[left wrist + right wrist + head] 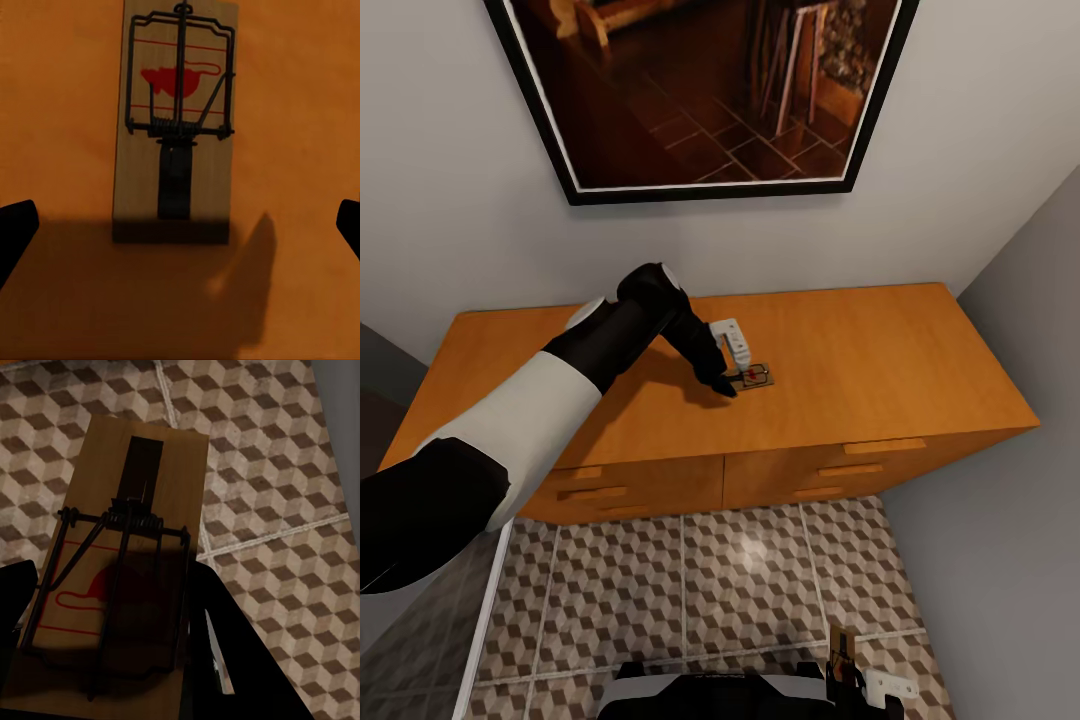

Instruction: Take the four mousetraps from the cabinet in the bathroom and place them on the bathroom floor. Make sure all four end up on the same floor surface, and ensure that at least two of them are either under or directly next to the same bathroom sink.

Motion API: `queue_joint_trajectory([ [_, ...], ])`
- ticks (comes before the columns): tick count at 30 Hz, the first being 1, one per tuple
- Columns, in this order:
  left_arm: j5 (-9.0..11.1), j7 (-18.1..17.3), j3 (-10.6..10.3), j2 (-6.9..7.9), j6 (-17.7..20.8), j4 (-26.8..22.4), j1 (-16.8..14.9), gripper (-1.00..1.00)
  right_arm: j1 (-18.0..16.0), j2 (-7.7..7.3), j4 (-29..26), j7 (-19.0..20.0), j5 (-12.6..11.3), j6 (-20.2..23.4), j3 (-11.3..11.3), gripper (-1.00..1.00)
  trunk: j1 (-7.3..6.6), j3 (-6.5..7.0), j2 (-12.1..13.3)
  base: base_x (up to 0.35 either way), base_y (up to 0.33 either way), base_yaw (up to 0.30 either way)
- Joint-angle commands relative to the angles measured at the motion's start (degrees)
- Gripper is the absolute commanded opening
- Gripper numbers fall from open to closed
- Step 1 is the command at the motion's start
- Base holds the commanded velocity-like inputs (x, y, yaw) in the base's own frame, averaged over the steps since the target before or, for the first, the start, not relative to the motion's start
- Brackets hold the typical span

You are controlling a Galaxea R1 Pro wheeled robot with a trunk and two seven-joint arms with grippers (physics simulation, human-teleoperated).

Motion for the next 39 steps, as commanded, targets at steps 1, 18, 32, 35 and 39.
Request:
queue_joint_trajectory([
  [1,-0.5,-0.4,0.0,-0.01,0.6,-0.1,0.0,1.00,0.0,0.02,0.0,-0.4,-0.2,-0.1,0.5,-1.00,0.03,-0.07,-0.1,0.000,0.000,0.000],
  [18,-7.2,-0.4,0.1,-0.40,0.6,-0.2,0.0,1.00,0.0,0.02,0.0,-0.4,-0.2,-0.1,0.5,-1.00,0.03,-0.07,-0.1,0.000,0.000,0.000],
  [32,-8.0,-0.4,0.0,-0.54,0.8,-0.2,0.0,1.00,0.0,0.02,0.0,-0.4,-0.2,-0.1,0.5,-1.00,0.03,-0.07,-0.1,0.000,0.000,0.000],
  [35,-8.0,-0.5,0.0,-0.54,1.1,-0.2,0.0,1.00,0.0,0.02,0.0,-0.4,-0.2,-0.1,0.5,-1.00,0.03,-0.07,-0.1,0.000,0.000,0.000],
  [39,-7.9,-0.5,0.0,-0.54,1.5,-0.2,0.0,1.00,0.0,0.02,0.0,-0.4,-0.1,-0.1,0.5,-1.00,0.03,-0.07,-0.1,0.000,0.000,0.000],
])
